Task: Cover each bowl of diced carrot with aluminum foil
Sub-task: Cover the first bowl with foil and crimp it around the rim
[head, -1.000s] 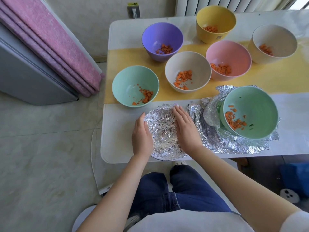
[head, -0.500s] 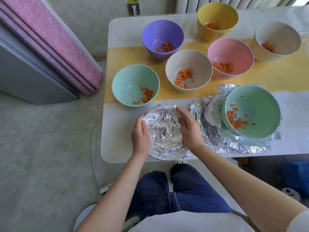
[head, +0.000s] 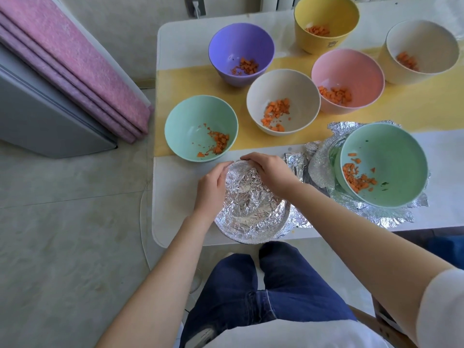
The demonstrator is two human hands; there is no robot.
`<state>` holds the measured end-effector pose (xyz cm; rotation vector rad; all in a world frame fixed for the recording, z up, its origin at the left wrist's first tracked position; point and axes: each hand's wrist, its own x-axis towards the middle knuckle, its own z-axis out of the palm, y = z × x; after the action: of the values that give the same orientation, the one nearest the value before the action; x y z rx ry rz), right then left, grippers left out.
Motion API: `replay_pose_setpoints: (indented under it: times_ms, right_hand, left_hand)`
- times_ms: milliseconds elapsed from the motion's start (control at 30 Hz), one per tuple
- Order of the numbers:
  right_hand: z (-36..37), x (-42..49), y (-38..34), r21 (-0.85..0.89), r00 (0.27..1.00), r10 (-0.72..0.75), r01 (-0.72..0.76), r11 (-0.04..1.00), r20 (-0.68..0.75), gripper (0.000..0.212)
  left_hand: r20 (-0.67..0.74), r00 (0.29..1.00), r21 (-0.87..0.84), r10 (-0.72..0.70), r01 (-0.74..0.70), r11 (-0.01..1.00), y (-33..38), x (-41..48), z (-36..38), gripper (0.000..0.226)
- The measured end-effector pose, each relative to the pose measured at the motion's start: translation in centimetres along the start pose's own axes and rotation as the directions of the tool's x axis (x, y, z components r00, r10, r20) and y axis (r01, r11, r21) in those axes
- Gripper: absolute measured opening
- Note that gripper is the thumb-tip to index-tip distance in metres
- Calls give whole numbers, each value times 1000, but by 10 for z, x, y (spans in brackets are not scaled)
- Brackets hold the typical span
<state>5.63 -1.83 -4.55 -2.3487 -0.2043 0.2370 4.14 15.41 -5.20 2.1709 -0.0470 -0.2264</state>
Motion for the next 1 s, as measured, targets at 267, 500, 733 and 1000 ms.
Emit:
replay_pose_setpoints:
  times_ms: [267,500,733,1000]
  right_hand:
    - [2,2,2,17,999,48,-48,999,-22,23]
    - [1,0,-1,39,999,38,-37,999,-12,24]
    - [0,-23,-9,-45,988,36,-44,998,-151,38]
    - [6,-61,1,213,939,290,-250,945,-183,38]
  left_hand:
    - [2,995,-118,-100,100,988,0,-1,3,29]
    - [-36,997,-38,-74,72,997,3,-4,2,29]
    - [-270,922,-116,-276,253,961,7,-38,14,36]
    - [-322,903,-131,-286,257,958,14,-68,20,44]
